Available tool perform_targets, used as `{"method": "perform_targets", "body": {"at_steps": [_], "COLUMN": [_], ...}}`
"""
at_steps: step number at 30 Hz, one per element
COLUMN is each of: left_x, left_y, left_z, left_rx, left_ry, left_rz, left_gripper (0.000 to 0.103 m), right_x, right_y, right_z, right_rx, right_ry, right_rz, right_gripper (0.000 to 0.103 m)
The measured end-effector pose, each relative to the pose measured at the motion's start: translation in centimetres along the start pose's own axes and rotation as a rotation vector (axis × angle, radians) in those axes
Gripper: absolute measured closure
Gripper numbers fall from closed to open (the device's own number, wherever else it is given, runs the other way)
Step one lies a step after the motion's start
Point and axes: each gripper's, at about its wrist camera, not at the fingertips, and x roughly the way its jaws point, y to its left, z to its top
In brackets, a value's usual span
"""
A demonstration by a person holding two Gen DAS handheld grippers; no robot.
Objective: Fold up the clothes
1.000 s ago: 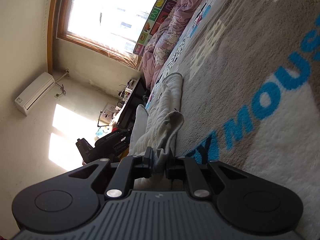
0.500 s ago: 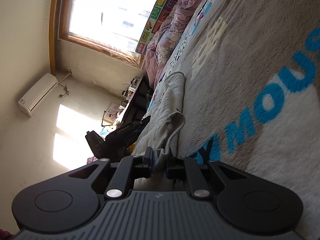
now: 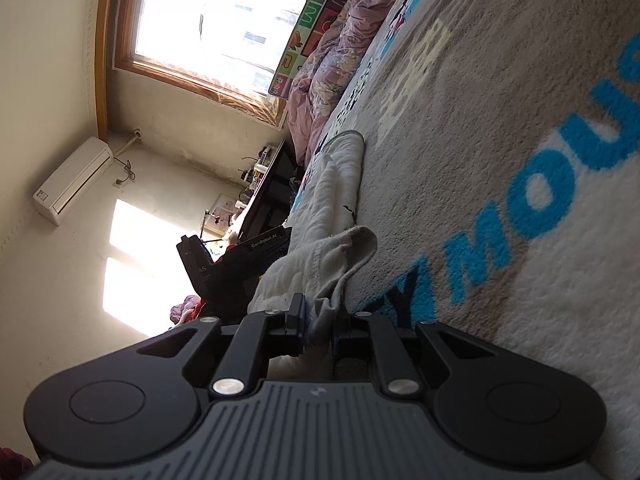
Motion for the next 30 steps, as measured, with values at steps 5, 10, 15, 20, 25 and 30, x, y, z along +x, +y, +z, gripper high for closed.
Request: {"method": "perform_targets", "body": {"at_steps": [5, 10, 15, 20, 25, 30], "left_x": [-1.5, -4.2, -7.7, -9.2, -7.7, -5.7], "left_y": [-0.6, -0.8, 0.1, 0.2, -1.4, -2.7], "left_z": [0.1, -0.4, -1.1, -2.5, -4.0, -5.0], "left_rx": [0.027, 0.027, 0.007, 0.019, 0.074, 0.119], "left_ry": [0.0, -0.042, -0.09, -0.087, -0.022, 0.026], "left_rz": [-0.01, -0.046, -0.064, -0.077, -0.103, -0.077], "left_gripper": [0.083, 0.082, 0.082, 0.082, 0.082, 0.082], "right_x": [-0.2, -0.2, -0.3, -0.2, -0.1, -0.1], "right_y": [0.1, 0.2, 0.3, 0.4, 0.6, 0.7], "right_z": [-0.2, -0.2, -0.2, -0.2, -0.5, -0.6], "right_rx": [-0.018, -0.029, -0.04, -0.048, -0.058, -0.063], "right_ry": [-0.016, -0.018, -0.02, -0.023, -0.027, -0.029], "right_rz": [0.003, 0.005, 0.007, 0.004, -0.004, -0.007], "right_gripper": [0.088, 0.088, 0.088, 0.088, 0.088, 0.088]}}
